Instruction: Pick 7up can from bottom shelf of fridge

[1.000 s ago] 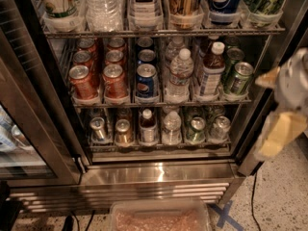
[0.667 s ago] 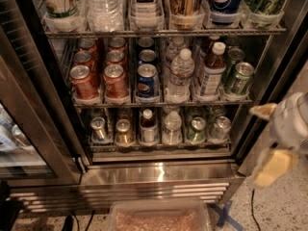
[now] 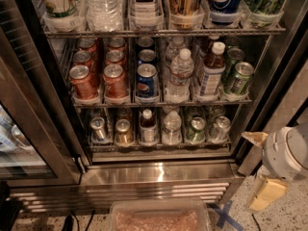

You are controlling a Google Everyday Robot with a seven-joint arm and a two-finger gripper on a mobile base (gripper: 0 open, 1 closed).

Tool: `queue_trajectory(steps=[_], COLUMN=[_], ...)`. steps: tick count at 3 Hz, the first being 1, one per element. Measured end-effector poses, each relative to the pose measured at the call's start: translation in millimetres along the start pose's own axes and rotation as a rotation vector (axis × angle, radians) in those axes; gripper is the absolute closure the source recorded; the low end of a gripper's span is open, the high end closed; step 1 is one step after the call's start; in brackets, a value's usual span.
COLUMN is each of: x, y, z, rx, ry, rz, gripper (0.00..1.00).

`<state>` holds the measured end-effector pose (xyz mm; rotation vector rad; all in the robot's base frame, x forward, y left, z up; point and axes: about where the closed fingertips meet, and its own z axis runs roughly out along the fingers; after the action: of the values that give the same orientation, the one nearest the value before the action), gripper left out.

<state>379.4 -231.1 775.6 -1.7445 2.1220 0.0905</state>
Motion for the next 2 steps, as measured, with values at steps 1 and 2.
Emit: queue_trajectory(steps=[1,2], x=[2,33], y=[4,16], z=[3,40], rx=[0.020,0.049], ry=[-0.001,-0.014], rz=[0.005,0.040], gripper=[0.00,0.00])
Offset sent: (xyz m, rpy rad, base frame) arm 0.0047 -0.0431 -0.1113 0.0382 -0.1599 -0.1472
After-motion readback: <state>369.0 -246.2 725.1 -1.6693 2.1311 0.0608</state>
